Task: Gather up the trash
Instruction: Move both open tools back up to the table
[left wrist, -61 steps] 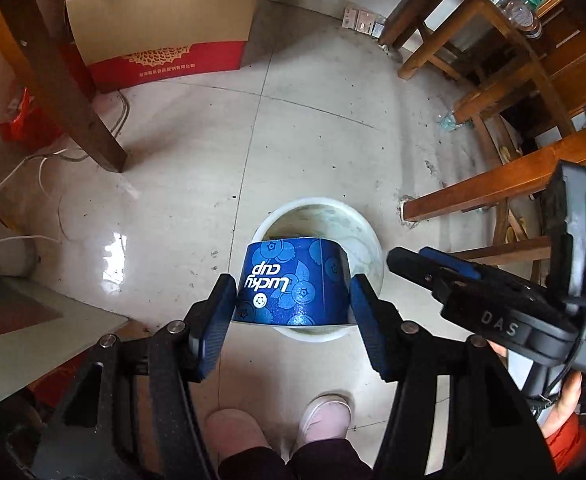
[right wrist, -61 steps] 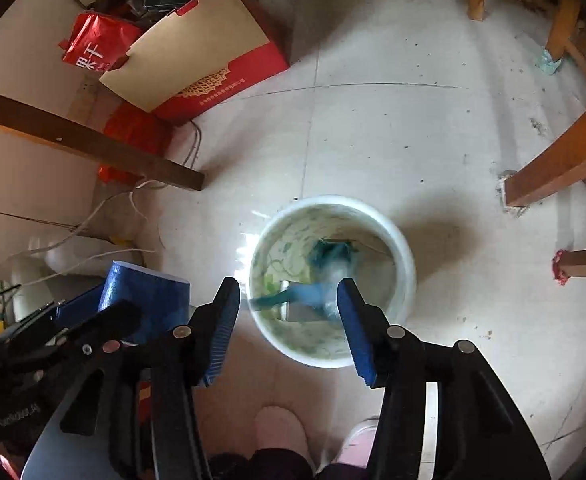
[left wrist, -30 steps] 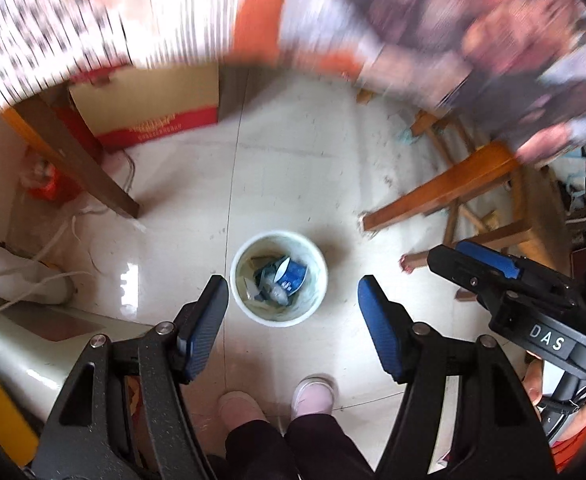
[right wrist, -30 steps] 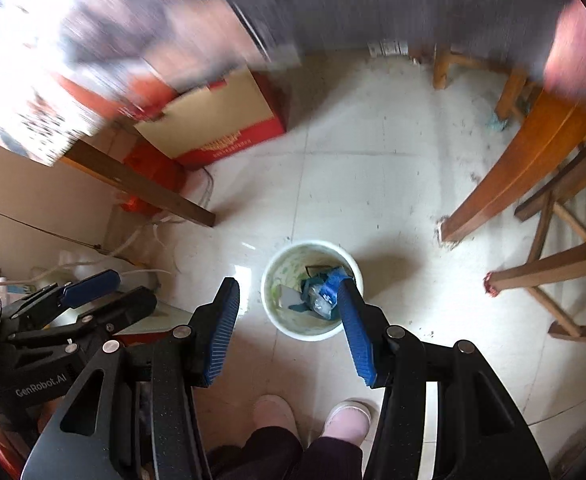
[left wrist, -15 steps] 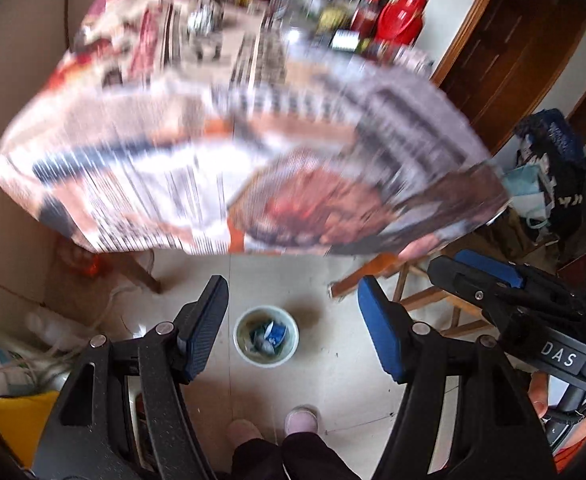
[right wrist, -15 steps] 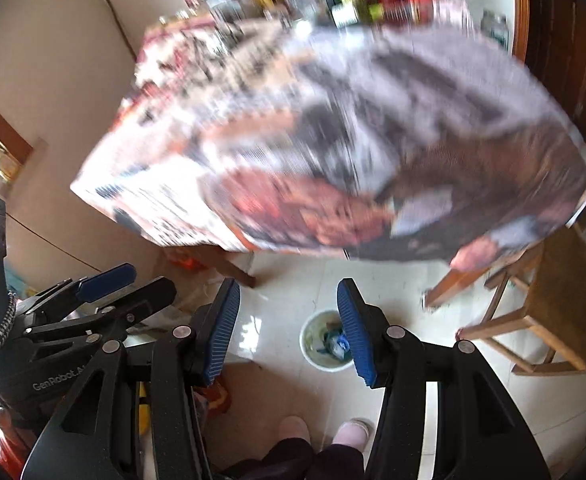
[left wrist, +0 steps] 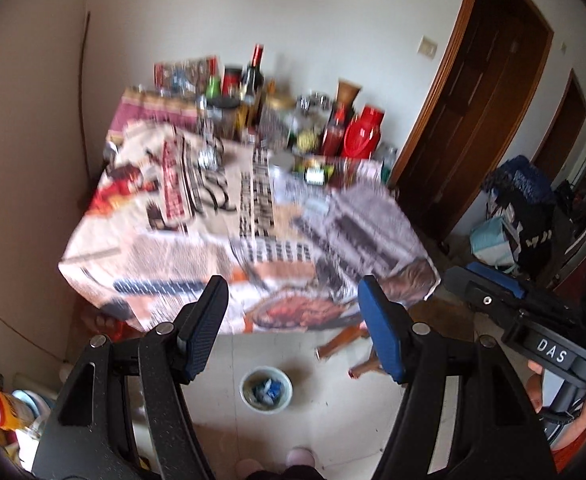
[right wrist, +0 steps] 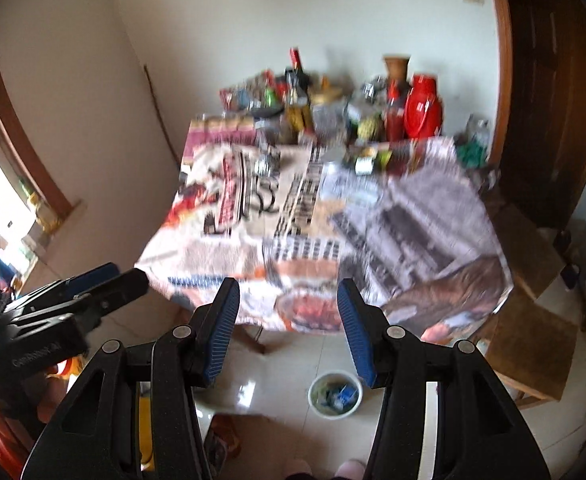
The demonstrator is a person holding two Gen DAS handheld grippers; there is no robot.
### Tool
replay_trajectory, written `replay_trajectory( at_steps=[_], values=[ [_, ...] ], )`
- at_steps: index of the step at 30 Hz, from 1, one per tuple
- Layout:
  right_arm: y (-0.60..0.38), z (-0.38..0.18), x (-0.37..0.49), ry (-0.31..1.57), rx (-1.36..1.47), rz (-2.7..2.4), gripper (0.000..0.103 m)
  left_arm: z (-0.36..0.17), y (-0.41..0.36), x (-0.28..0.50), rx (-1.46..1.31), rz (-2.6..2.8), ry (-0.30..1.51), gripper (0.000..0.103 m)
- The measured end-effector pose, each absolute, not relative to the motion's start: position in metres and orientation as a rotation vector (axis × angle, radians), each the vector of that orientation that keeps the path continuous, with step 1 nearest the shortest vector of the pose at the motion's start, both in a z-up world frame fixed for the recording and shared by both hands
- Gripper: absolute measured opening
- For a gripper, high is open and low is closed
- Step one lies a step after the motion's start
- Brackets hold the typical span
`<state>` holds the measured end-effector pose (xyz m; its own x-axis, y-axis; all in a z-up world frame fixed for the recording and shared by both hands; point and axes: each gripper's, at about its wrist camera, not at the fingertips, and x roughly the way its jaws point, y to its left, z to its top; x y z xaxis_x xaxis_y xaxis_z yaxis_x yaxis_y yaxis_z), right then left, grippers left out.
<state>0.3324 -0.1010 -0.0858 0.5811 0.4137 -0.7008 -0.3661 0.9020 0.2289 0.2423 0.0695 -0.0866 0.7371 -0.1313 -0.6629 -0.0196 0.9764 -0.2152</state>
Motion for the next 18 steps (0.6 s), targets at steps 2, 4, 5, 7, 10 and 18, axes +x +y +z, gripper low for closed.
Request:
replay_trajectory(
  at_steps=[2,4,5,7,10,18],
  values=[
    [-0.100,-0.068,0.327,0.794,0.065,0.439,0.047,-0.064,0.077,0.235,-0.206,-0.062,0.697,0.066],
    [-0.098,-0.050,0.322,0.744,0.063,0.414,0.047,-0.047,0.083,0.229,-0.197,-0.061,0.648,0.066],
    [-0.098,-0.043,0.319,0.725,0.061,0.406,0.047,-0.038,0.086,0.226,-0.195,-0.059,0.628,0.066],
    [-0.098,-0.029,0.314,0.677,0.059,0.388,0.047,-0.026,0.091,0.221,-0.189,-0.061,0.593,0.066],
    [-0.100,-0.013,0.309,0.622,0.071,0.362,0.061,-0.010,0.095,0.217,-0.163,-0.053,0.547,0.068],
    [-0.108,0.005,0.327,0.544,0.077,0.311,0.075,0.003,0.096,0.243,-0.150,-0.053,0.540,0.072]
  ],
)
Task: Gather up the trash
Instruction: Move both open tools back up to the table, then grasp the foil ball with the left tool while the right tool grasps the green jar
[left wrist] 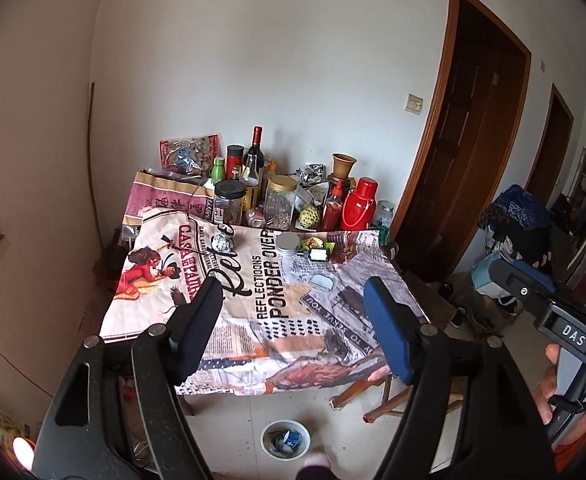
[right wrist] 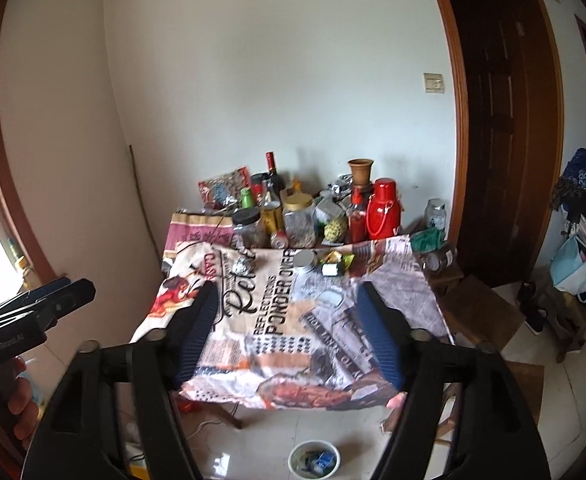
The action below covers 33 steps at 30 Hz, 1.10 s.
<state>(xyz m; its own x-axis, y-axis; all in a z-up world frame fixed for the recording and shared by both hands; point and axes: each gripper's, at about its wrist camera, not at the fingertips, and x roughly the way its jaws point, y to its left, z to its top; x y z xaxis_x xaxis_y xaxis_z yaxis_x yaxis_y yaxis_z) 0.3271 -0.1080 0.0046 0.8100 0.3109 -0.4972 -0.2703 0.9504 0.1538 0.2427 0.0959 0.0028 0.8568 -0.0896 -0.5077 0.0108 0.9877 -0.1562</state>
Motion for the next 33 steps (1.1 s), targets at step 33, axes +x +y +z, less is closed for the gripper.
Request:
replay_trajectory(
  at_steps=[33],
  values=[
    [-0.106,-0.050,0.597,0.703,0.045,0.301,0.075,-0.058,0.159,0.552,-0.287,0.093,0.707,0.072]
  ],
)
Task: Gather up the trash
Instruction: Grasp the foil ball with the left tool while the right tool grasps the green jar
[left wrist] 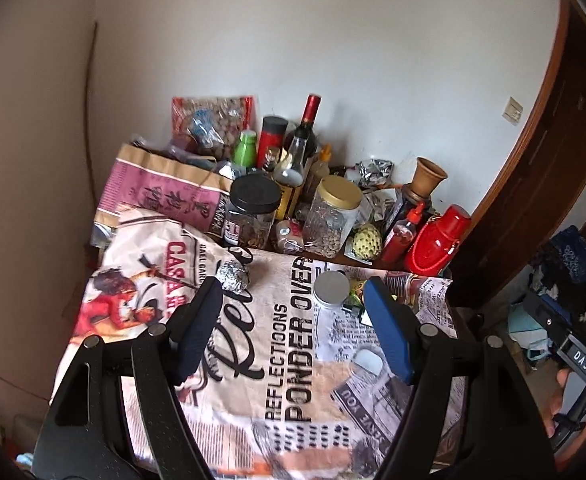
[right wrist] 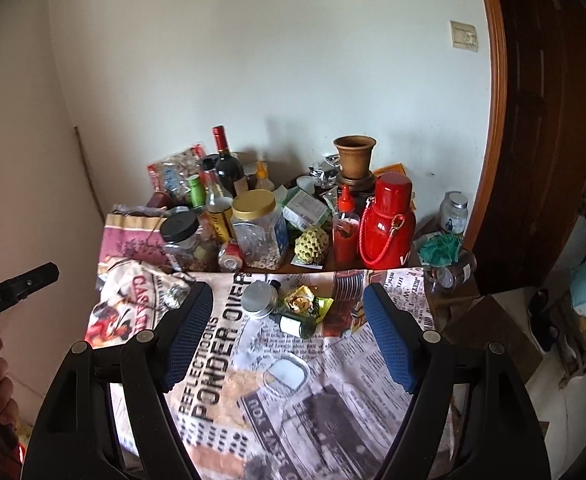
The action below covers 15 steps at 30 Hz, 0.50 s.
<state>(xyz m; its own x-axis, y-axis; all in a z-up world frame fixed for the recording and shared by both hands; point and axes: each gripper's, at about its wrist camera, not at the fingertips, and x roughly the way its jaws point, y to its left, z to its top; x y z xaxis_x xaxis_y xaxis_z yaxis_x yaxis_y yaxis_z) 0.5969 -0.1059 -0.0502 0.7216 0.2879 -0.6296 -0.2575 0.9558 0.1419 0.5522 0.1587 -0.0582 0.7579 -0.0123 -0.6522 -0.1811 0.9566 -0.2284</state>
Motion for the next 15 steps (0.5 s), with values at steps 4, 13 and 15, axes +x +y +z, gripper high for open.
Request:
replay_trajectory(
  at_steps=[4,13,15],
  values=[
    [-0.091,-0.072,0.623,0.757,0.081,0.227,0.075,-0.086,0.185,0.600,-0.264,0.084,0.789,0.072],
    [-0.084,-0.160,0.686,0.954,0.185,0.083,0.075,-0.187,0.226,0.696,-0.254,0.073,0.996,0.072],
    [-0.084,-0.179,0.696,0.994,0.187,0.067,0.075,-0.213,0.230,0.714,-0.257,0.076,1.027,0.072]
  ],
)
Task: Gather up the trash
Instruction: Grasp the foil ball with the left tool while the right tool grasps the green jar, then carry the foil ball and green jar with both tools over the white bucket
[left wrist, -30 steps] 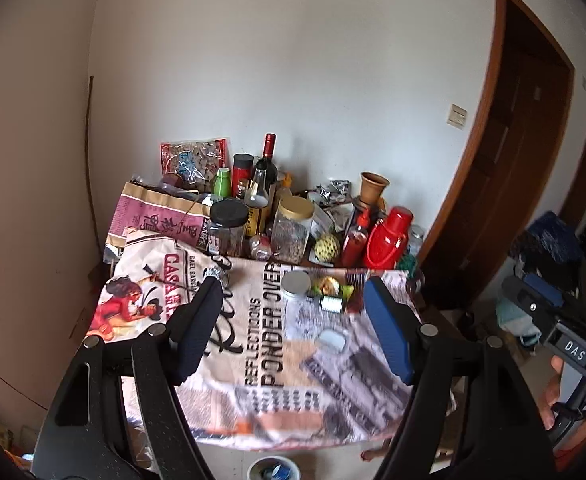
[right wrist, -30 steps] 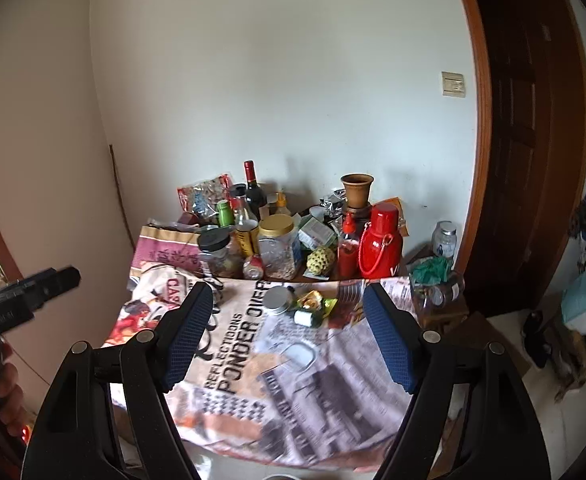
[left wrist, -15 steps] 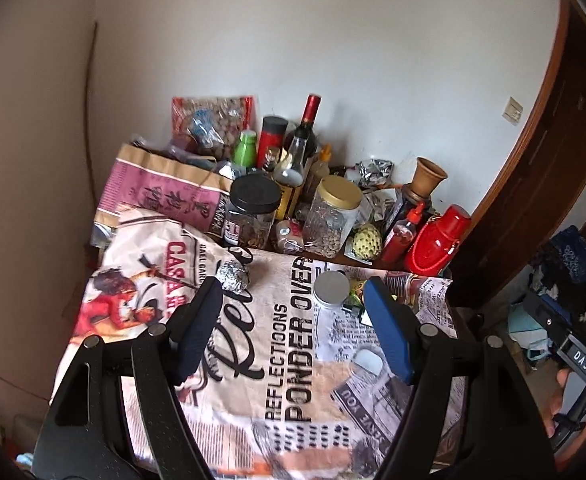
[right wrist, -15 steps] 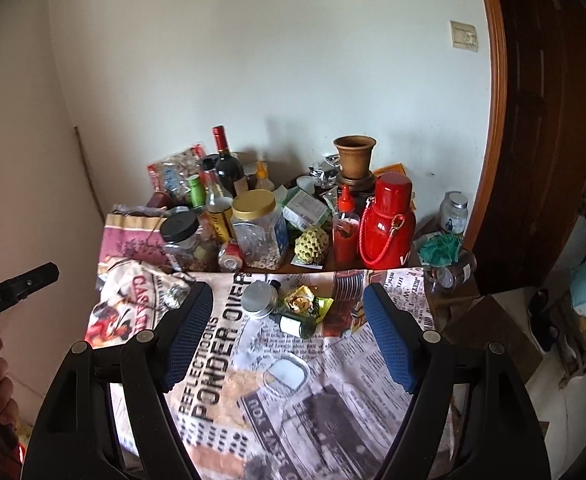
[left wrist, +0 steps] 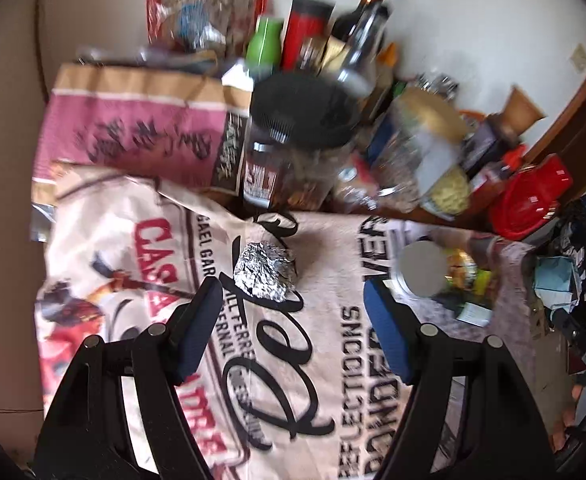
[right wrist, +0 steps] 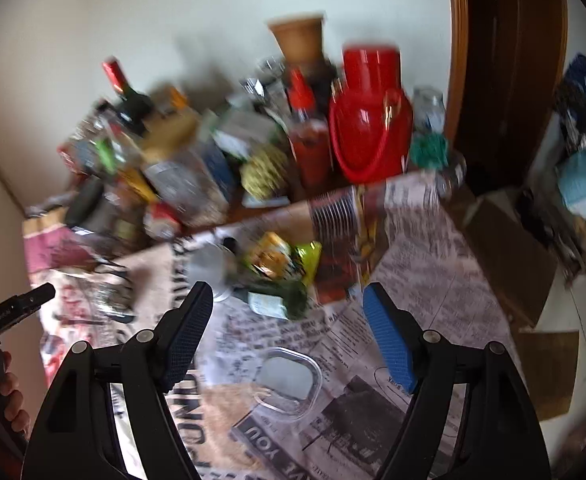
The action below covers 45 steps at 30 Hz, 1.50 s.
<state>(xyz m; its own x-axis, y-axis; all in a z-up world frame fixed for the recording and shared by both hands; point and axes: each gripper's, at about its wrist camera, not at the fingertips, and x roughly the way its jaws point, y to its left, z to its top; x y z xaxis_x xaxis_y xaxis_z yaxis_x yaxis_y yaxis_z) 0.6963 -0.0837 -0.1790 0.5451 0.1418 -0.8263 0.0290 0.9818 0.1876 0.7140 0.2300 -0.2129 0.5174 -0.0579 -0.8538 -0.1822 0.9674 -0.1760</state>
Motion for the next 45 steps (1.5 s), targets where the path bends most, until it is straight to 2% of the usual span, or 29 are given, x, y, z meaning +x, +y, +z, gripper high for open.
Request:
replay_trajectory(
  at_steps=[7,13,19,20,22,26,29,36,45],
  values=[
    [-0.077,-0.247,0.733,1.131,0.206,0.052,0.075,-0.275,0.237,0.751,-0.245,0.103,1.101,0.072],
    [-0.069,-0.277,0.749,1.199,0.315,0.100,0.075,-0.294,0.245,0.766,-0.256,0.113,1.115,0.072],
    [-0.058,-0.293,0.757,1.238,0.304,0.091,0.072,-0.305,0.246,0.771,-0.237,0.119,1.128,0.072],
    [-0.058,-0.294,0.758,1.236,0.305,0.087,0.072,-0.306,0.246,0.772,-0.232,0.125,1.129,0.072],
    [-0.058,-0.293,0.759,1.233,0.307,0.093,0.063,-0.309,0.245,0.775,-0.226,0.133,1.135,0.072],
    [-0.057,-0.294,0.761,1.234,0.301,0.100,0.063,-0.316,0.246,0.780,-0.231,0.130,1.152,0.061],
    [-0.056,-0.292,0.759,1.233,0.288,0.100,0.063,-0.317,0.246,0.779,-0.233,0.132,1.155,0.058],
    [-0.058,-0.275,0.750,1.207,0.292,0.130,0.063,-0.302,0.234,0.767,-0.226,0.137,1.132,0.057],
    [-0.078,-0.223,0.725,1.131,0.293,0.178,0.063,-0.239,0.214,0.728,-0.237,0.138,1.035,0.057]
  ],
)
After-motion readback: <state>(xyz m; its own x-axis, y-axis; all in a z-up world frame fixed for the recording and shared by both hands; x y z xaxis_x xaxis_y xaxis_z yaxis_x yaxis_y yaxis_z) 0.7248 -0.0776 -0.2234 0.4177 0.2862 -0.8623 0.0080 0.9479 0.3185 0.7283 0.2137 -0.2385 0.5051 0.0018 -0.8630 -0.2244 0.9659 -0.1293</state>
